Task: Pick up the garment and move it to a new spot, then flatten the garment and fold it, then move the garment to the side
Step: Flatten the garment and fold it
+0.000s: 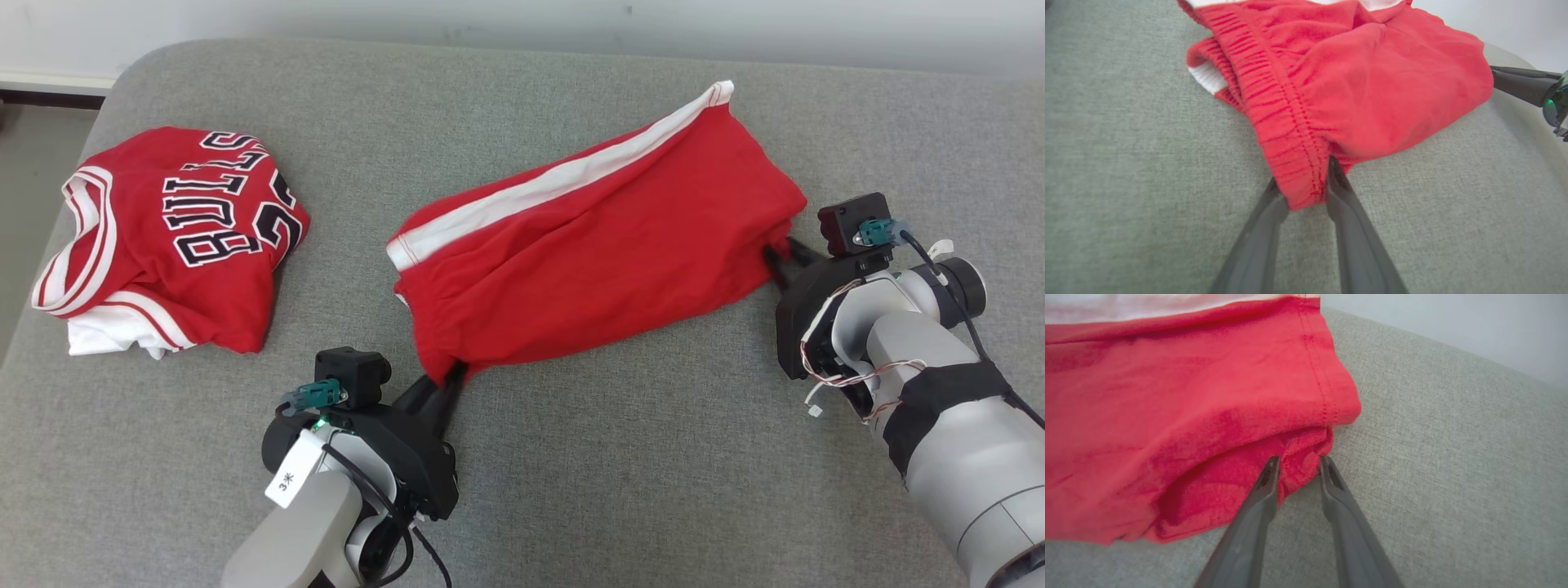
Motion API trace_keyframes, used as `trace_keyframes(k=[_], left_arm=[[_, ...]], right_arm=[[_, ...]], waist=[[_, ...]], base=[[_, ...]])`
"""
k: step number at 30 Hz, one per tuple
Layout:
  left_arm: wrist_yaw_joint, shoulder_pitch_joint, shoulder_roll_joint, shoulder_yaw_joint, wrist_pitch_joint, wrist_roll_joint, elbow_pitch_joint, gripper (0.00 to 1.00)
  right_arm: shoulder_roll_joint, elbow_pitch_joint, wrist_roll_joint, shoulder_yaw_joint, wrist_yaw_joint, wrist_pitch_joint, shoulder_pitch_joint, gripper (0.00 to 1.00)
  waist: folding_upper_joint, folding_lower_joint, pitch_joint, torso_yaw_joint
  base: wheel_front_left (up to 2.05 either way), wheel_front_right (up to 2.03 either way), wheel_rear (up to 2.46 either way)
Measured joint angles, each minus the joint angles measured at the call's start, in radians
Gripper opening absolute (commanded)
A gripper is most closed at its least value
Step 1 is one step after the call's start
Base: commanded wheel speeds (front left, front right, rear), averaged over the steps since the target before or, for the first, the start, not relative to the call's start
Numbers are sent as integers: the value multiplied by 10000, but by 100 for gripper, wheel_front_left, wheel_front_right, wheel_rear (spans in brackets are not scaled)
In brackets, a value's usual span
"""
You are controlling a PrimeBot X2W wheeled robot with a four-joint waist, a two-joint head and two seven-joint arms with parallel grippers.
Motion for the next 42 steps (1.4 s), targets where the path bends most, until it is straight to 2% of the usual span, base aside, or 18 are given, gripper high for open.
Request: trace_keyframes(k=[10,14,17,19,20,21,30,42], left_arm=[[-88,-87,-109,-125,-15,-10,389,0],[-157,25,-136,-173,-94,-42,631,11],[-163,242,-77,-219,-188,-50,769,14],[-165,439,8,-228,-217,-117,878,13],[-167,634,125,-242,-286,-117,934,10],[-167,736,188,-251,-297,-117,965,0],[-169,1669,573,-403,-366,-245,968,0],[-171,2733,963,-698,-357,-571,466,0]], right_arm=[[-98,90,190,-13,46,-98,67,0],[-230,92,328,-73,46,-449,592,0],[-320,59,545,-140,46,-723,1025,0],[-376,17,644,-171,46,-895,1371,0],[-370,-107,715,-138,46,-1051,1767,0],[-353,-173,723,-109,46,-1127,1954,0],[-109,-698,991,180,46,-1406,3317,0],[23,-1498,1423,320,46,-1578,4943,0]], waist=[[0,0,-172,58],[1,0,-441,85],[0,0,-716,80],[0,0,-926,62],[0,0,-1144,27],[0,-1,-1258,2],[0,-2,-2106,-428],[-1,-2,-2915,-1707]], base=[[0,0,0],[0,0,0],[0,0,0],[0,0,0],[0,0,0],[0,0,0],[0,0,0],[0,0,0]])
